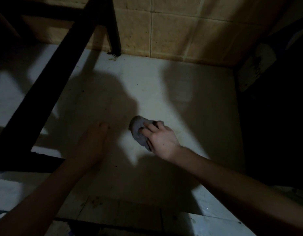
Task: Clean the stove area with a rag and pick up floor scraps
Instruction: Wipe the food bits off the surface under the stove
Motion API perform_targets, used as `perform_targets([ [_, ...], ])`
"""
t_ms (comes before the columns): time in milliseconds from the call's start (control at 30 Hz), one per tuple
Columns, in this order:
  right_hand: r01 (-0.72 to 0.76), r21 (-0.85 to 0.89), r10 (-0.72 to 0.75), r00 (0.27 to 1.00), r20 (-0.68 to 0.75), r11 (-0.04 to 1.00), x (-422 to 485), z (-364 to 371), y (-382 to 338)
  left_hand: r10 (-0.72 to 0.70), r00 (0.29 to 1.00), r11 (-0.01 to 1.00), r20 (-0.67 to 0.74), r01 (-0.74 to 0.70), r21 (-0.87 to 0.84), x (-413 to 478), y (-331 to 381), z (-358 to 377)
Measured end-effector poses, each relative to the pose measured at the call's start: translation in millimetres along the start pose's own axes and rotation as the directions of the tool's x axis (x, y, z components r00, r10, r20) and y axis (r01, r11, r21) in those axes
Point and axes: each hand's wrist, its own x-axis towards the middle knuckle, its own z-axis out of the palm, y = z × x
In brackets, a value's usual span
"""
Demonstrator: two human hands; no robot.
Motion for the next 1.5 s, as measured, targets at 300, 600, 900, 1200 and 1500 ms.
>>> perform_targets([
  [300,-0.363,0.219,0.388,0.918,-0.084,0.905,6,-11,75,0.008,0.999,1.000,-0.037,-0.007,0.025,-21,11,-6],
  [600,-0.588,0.195,0.615,0.777,-0.134,0.785,45,-19,93,0.087,0.994,0.980,0.065,-0.097,0.172,-28,13,-24],
  [900,-0.134,0.090,0.136,0.991,-0.014,0.987,86,-21,20,-0.086,0.996,0.996,-0.023,0.086,-0.029,-51,18,-33],
  [1200,0.077,0.090,-0.085,0.992,0.093,0.993,55,-12,2,-0.159,0.987,0.986,-0.014,0.158,-0.045,-51,27,-37],
  [1500,0.042,0.082,-0.042,0.999,0.001,0.996,16,-8,41,-0.056,0.996,0.997,0.063,0.052,0.054,-66,25,-50],
])
